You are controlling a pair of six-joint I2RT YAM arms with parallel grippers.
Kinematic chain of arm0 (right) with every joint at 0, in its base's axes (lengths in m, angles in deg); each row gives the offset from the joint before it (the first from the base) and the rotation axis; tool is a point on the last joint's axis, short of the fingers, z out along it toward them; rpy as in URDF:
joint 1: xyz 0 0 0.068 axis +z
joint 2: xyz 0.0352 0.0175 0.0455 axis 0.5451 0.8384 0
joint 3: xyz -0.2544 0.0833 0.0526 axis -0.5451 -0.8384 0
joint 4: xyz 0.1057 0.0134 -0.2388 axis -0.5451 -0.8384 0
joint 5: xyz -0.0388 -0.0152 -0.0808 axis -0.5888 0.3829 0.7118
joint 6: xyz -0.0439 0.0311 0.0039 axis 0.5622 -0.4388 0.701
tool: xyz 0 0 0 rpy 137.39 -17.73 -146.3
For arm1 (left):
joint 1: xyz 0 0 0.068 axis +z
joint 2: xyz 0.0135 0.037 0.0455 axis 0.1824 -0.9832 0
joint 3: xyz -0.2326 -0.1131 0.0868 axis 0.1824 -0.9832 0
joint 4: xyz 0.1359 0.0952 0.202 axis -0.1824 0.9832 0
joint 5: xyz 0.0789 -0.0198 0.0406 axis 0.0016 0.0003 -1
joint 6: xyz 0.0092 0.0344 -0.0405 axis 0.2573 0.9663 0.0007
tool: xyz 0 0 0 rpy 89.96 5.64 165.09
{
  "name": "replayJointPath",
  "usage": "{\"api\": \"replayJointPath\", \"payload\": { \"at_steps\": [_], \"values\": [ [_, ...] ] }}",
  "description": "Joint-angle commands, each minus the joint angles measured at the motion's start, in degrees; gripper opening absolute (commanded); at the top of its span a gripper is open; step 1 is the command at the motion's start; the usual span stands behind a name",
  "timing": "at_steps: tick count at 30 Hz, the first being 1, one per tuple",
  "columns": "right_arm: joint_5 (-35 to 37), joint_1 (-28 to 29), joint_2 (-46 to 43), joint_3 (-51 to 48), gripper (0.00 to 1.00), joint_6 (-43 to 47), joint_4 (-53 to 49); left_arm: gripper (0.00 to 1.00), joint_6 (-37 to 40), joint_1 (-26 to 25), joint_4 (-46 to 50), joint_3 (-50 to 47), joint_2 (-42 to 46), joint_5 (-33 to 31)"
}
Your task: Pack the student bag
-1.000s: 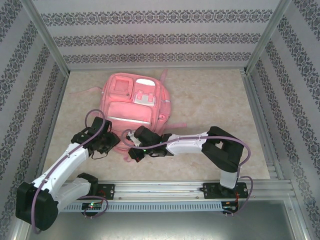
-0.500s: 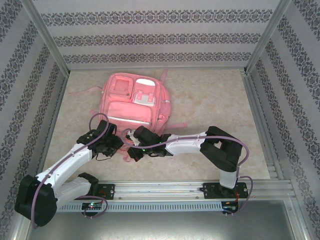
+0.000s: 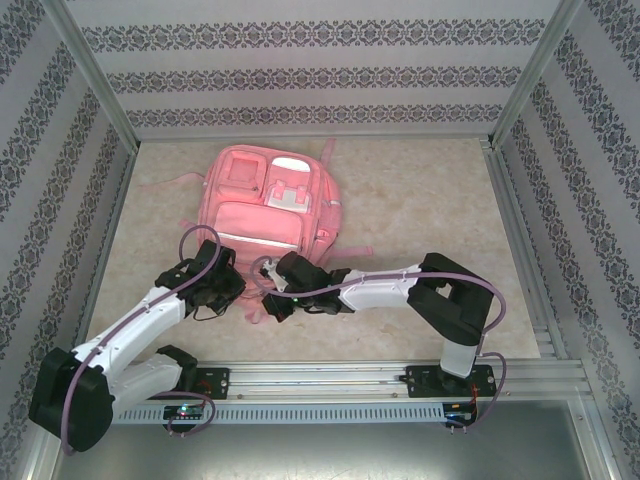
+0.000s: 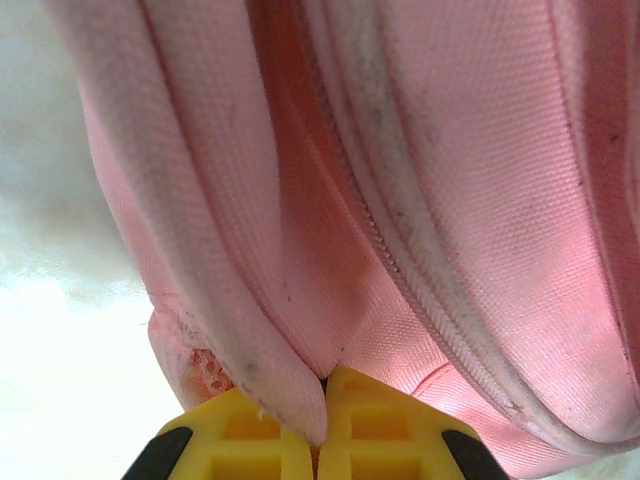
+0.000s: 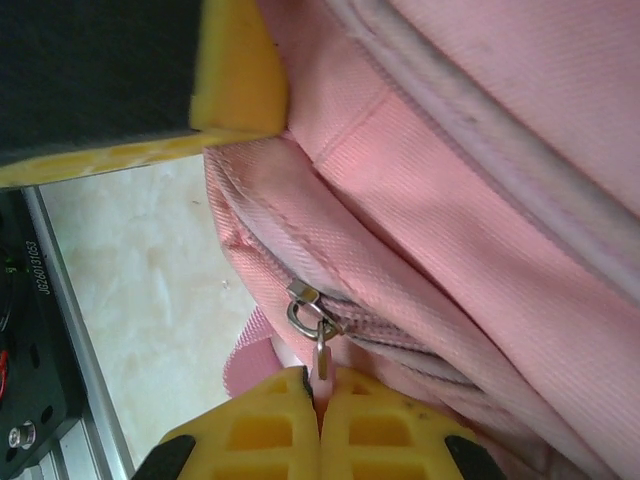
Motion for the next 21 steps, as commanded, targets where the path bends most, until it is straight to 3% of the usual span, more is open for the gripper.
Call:
{"api": "replayJointPath", "payload": {
  "at_steps": [1, 15, 21],
  "values": [
    [1.7, -1.7, -1.7, -2.4, 0.0, 1.4, -3.4, 0.0, 2.2, 0.1, 2.0, 1.1, 1.4, -5.5],
    [0.4, -4.4, -6.2, -6.7, 0.0, 4.0, -7.1, 0.0, 3.9, 0.8, 5.3, 1.8, 4.5, -5.6],
    [-3.4, -4.4, -5.2, -4.2, 0.0, 4.2, -7.9, 0.0, 5.9, 1.3, 8.5, 3.1, 6.5, -6.6]
  ]
}}
